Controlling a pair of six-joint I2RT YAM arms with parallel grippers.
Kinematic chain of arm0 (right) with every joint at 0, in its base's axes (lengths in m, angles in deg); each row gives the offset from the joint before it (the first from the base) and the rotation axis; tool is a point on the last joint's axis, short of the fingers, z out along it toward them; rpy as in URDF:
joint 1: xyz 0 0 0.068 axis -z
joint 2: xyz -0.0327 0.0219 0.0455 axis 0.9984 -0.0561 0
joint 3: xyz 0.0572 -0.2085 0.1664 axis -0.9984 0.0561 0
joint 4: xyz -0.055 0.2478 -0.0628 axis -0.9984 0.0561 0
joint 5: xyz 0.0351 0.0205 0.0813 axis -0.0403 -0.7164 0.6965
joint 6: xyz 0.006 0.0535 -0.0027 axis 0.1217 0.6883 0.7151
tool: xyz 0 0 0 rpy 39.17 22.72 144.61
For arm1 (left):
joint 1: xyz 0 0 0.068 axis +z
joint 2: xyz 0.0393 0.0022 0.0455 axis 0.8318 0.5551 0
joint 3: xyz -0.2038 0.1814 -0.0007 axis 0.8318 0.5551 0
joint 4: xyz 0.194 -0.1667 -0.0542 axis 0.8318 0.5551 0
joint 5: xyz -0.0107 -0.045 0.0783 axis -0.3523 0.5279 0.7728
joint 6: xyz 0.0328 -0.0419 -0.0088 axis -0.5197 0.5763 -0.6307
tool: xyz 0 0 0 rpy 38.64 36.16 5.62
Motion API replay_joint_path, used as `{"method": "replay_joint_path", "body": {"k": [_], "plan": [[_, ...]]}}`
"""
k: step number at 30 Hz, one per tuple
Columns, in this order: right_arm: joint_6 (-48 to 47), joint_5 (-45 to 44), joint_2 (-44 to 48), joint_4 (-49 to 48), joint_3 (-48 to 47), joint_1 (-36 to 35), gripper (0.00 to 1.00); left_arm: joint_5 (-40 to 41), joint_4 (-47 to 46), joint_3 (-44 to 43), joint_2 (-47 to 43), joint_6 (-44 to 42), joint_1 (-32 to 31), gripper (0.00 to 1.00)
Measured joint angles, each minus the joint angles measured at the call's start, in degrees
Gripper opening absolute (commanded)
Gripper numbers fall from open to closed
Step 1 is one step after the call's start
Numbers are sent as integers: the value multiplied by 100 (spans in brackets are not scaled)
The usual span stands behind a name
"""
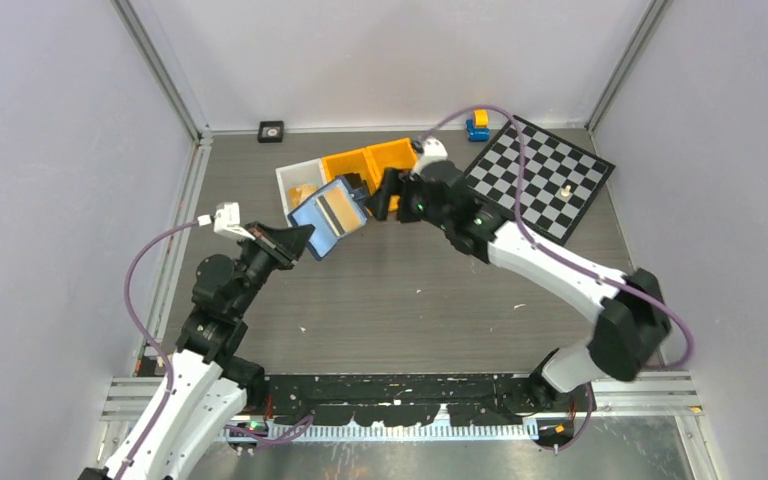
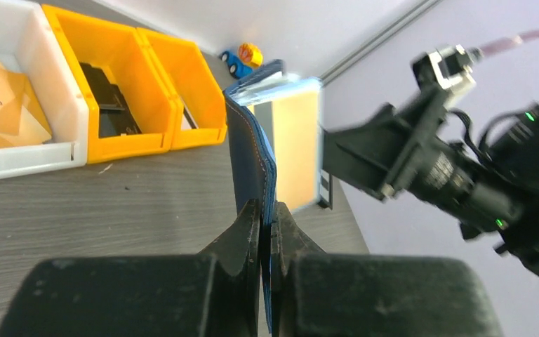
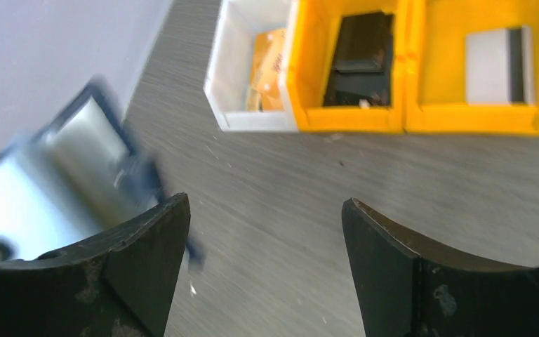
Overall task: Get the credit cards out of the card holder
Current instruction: Remove the credit card from the card holder.
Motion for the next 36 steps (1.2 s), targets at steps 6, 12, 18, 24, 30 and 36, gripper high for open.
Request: {"method": "replay_joint_path", "body": {"k": [6,12,18,24,30,36], "plan": [[-20,-422,1388,-623,2175,-4,84,-417,-391,15,798,4,2,0],[109,-656,1362,-1001,2964,4,83,-879,-927,28,1790,87,-22,0],[505,-525,1565,-1722,3501,402,85,-1095,-1309,-76,2955,299,-232,0],[1252,376,1705,-2553,4050,1285,87,-1303,-2542,-164,3827,610,-450,0],[1926,1196,1366,-3519,4266,1545,89,-1788,-3873,-160,4784,1034,-455,0],[2286,1637,1165,-4127,4463,1641,89,-2090,-4513,-138,4747,1224,-455,0]]}}
